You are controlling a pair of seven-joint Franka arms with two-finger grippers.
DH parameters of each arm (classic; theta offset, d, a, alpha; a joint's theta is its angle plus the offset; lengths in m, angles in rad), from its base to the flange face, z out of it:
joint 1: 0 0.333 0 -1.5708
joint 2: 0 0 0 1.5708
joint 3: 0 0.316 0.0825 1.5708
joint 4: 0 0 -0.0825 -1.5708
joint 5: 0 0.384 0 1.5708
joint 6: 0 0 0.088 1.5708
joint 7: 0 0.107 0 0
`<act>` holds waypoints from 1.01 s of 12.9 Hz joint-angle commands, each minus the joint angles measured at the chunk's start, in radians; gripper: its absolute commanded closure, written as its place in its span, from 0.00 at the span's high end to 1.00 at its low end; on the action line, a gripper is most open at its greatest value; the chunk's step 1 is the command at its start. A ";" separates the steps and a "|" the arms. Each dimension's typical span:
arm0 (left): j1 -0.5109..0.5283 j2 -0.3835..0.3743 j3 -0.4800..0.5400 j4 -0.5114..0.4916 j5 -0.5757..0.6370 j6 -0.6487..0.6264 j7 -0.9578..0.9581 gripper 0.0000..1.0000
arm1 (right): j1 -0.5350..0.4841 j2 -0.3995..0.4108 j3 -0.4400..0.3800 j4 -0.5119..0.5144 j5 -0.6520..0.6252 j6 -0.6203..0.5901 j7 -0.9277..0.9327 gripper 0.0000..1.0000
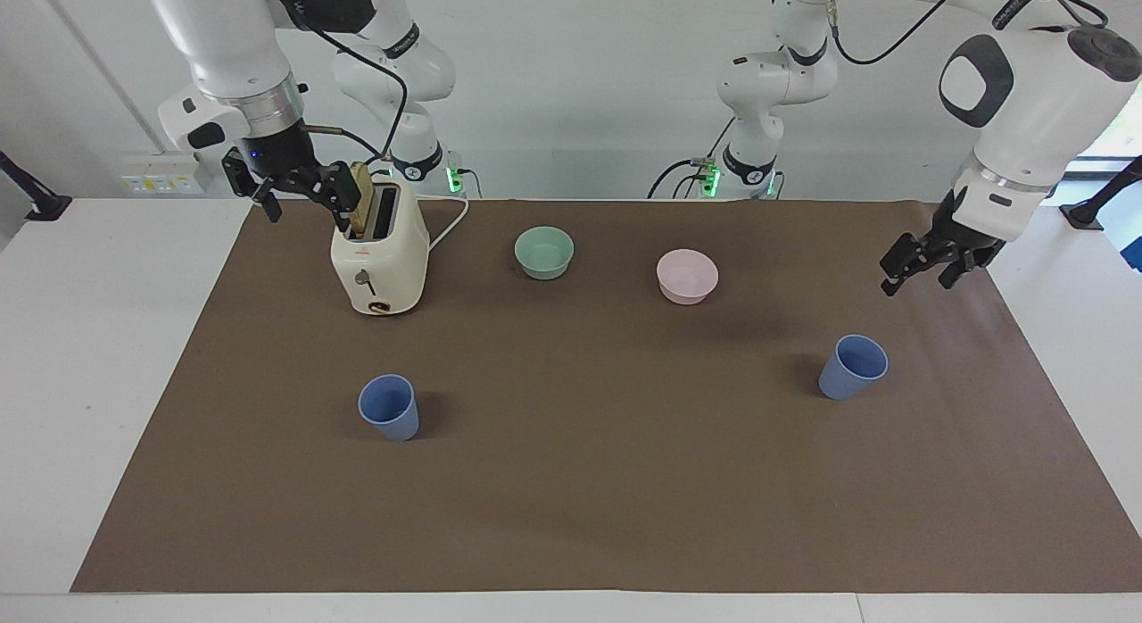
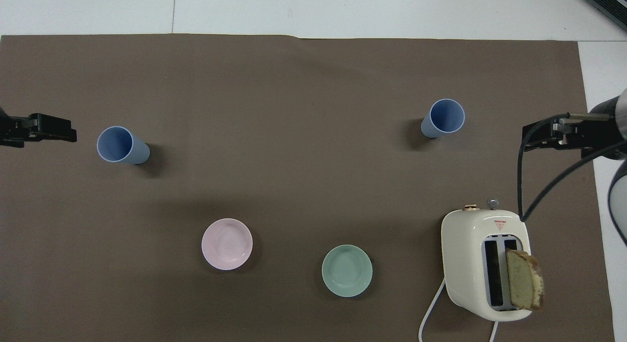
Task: Stack blue cups with both arms
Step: 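Reach the left gripper to the nearer blue cup and grasp it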
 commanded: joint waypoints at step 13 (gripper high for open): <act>0.034 0.144 -0.010 -0.246 0.004 0.315 -0.009 1.00 | -0.013 -0.008 0.007 -0.013 0.003 0.011 -0.008 1.00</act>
